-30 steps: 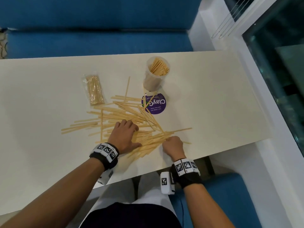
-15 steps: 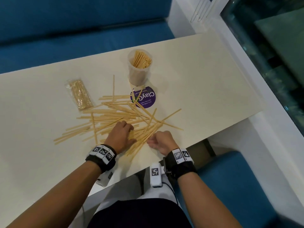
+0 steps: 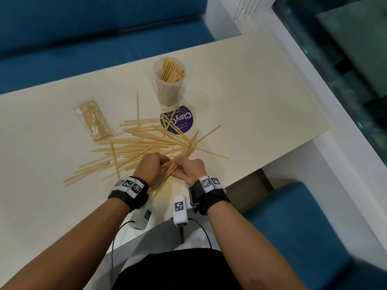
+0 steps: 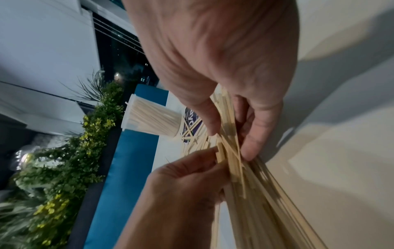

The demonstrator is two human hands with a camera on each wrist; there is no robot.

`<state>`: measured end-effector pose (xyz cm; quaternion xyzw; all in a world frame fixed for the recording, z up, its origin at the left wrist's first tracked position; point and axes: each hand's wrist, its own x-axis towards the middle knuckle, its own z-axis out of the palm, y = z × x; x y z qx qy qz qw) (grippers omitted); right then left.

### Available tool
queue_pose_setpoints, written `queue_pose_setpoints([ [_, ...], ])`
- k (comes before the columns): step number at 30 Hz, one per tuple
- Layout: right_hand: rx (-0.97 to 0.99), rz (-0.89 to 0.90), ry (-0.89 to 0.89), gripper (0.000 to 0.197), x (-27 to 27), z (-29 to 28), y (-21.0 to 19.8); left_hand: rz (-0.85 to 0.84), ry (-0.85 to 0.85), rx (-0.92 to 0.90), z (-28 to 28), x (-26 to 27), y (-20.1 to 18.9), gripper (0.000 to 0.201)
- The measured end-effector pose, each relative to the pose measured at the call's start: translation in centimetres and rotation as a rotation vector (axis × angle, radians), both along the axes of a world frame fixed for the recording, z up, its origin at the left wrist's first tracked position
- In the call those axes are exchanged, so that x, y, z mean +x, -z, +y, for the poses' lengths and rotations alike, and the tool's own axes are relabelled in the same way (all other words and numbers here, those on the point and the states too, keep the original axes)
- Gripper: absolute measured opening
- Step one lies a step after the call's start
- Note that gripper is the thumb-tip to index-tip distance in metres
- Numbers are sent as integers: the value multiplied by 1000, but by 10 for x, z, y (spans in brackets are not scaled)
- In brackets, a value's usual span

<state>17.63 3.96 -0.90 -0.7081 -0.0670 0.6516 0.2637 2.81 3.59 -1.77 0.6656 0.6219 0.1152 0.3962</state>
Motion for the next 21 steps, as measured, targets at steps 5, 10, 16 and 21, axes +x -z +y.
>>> queue_pose_setpoints([
  [5,0,-96,3,49,-9,2,6,-20,42,2,2,1,-1,19],
  [10,5,-231,-43,70,-17,0,9,-81,14,-13,3,0,-2,23],
  [16,-7,-393,-146,62,-21,7,13,-98,42,-44,7,-4,-7,28],
  [21,-13,-376,-164,44,-10,17,8,-115,-8,-43,14,-3,-9,27],
])
